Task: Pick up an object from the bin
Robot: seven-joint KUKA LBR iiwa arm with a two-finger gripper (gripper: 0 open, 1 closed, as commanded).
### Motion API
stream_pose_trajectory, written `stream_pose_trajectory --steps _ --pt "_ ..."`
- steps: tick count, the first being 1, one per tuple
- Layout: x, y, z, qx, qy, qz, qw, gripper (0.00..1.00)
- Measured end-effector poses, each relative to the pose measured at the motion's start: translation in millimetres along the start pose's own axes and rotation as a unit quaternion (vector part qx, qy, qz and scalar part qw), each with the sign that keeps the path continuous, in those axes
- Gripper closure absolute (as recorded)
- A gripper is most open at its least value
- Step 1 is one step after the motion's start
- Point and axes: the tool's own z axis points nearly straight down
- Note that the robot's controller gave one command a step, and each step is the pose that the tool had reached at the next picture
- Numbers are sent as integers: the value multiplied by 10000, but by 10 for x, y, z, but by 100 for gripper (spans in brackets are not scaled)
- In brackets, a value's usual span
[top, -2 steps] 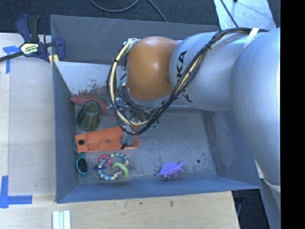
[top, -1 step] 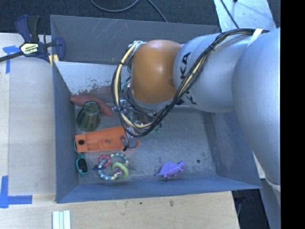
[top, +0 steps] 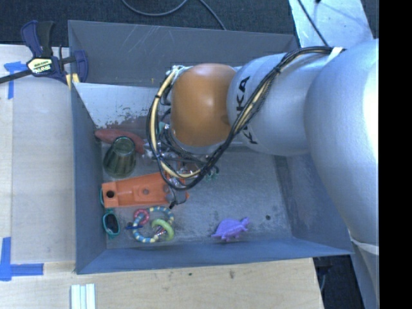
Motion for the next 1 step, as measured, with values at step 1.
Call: stream_pose_trajectory --steps 1 --pt "23 -66 226 -11 -1 -14 10000 100"
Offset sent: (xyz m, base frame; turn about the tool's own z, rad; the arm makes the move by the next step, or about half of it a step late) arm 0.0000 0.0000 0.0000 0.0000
